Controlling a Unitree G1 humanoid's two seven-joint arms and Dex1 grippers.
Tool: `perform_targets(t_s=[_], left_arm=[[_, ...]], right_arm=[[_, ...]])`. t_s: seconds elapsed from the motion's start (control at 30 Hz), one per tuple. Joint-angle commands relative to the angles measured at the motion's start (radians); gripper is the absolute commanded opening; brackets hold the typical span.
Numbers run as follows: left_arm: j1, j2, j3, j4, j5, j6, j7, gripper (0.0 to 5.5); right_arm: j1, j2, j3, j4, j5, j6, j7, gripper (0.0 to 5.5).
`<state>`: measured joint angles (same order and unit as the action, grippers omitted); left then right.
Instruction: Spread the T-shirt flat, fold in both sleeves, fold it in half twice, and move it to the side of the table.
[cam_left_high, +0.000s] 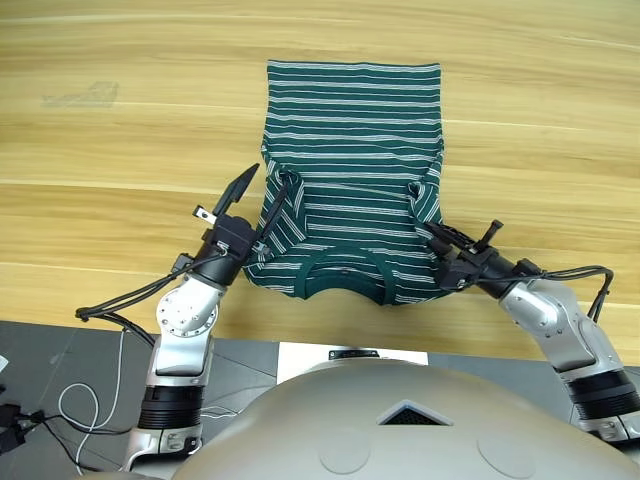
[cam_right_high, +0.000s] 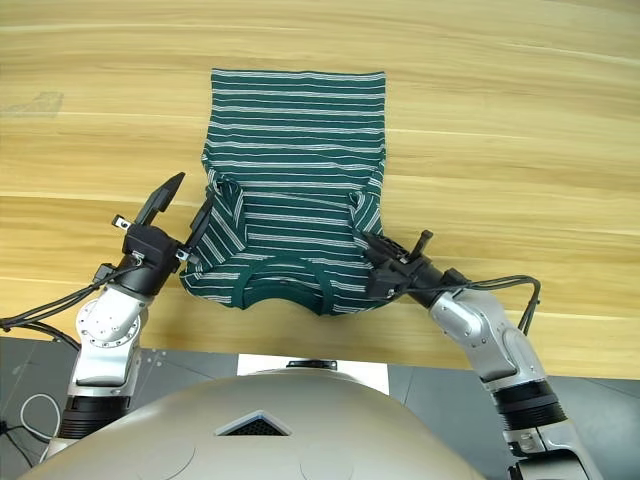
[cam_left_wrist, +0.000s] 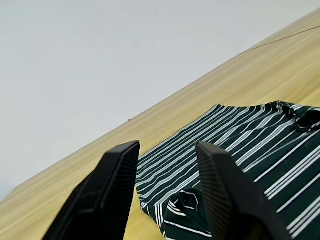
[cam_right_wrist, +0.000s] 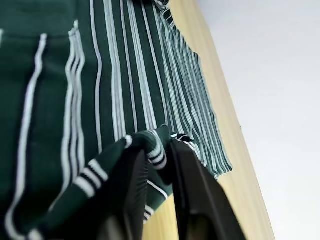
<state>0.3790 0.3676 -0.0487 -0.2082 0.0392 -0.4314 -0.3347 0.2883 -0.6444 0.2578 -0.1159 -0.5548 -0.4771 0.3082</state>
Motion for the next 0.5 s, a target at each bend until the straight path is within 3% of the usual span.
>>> perform_targets(t_s=[0.03,0.23,0.37,0.5], left_arm=[[-0.031,-0.004,-0.007,0.023,0.009,-0.002,-0.003,2.09],[-0.048,0.002,-0.023,0.047,0.011,-0.006,-0.014,2.09],[-0.081,0.008,-0.03,0.076,0.005,-0.014,-0.026,2.09],[-0.097,0.059,0.03,0.09,0.023,-0.057,-0.023,2.09]], right_arm=[[-0.033,-0.013,0.03,0.012,-0.011,-0.018,0.03,1.68],[-0.079,0.028,0.078,0.022,-0.045,-0.01,0.024,2.83],[-0.094,0.065,0.087,0.023,-0.059,0.009,0.001,2.88],[-0.094,0.079,-0.032,-0.11,0.128,0.003,-0.021,2.88]])
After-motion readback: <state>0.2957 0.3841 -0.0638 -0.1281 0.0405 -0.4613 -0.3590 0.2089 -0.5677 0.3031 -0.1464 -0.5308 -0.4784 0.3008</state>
